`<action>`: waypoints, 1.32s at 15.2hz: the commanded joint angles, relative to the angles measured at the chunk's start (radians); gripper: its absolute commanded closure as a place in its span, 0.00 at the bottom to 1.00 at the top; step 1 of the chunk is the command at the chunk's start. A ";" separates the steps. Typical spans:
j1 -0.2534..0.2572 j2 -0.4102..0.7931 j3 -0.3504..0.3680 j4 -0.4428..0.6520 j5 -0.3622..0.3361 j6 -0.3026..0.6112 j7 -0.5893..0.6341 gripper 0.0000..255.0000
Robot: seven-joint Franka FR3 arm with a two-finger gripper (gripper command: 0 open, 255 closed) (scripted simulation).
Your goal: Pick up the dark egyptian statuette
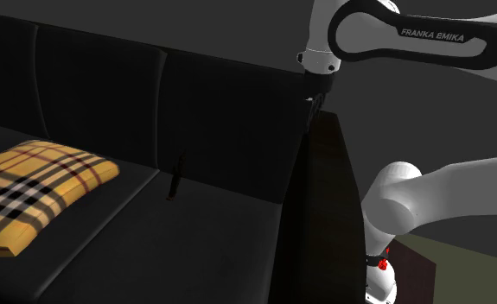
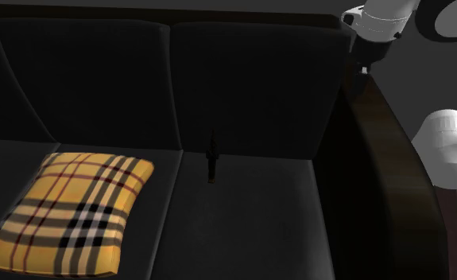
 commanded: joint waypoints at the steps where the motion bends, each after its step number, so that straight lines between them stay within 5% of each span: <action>1: 0.000 0.000 0.000 0.000 0.000 0.000 0.000 0.00; 12: 0.023 0.151 0.155 -0.162 0.102 0.470 0.242 0.00; 20: -0.015 0.398 0.295 -0.145 0.078 0.815 0.445 0.00</action>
